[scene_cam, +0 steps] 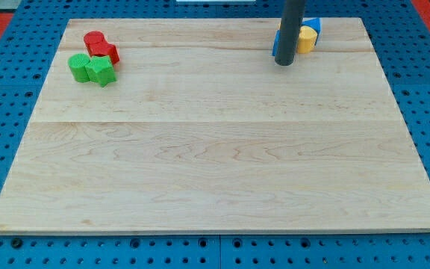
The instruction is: Separate the yellow heart and the blue triangle
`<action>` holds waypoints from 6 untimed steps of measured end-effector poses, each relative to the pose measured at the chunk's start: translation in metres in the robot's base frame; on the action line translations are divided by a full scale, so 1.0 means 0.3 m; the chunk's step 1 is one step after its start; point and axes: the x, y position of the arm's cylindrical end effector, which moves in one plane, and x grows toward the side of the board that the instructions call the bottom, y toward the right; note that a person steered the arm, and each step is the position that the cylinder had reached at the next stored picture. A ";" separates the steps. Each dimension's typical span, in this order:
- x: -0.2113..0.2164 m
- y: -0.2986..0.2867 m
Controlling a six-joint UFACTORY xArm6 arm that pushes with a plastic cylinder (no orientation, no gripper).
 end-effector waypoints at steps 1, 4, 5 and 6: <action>0.000 0.000; -0.027 -0.073; -0.027 -0.146; -0.028 -0.344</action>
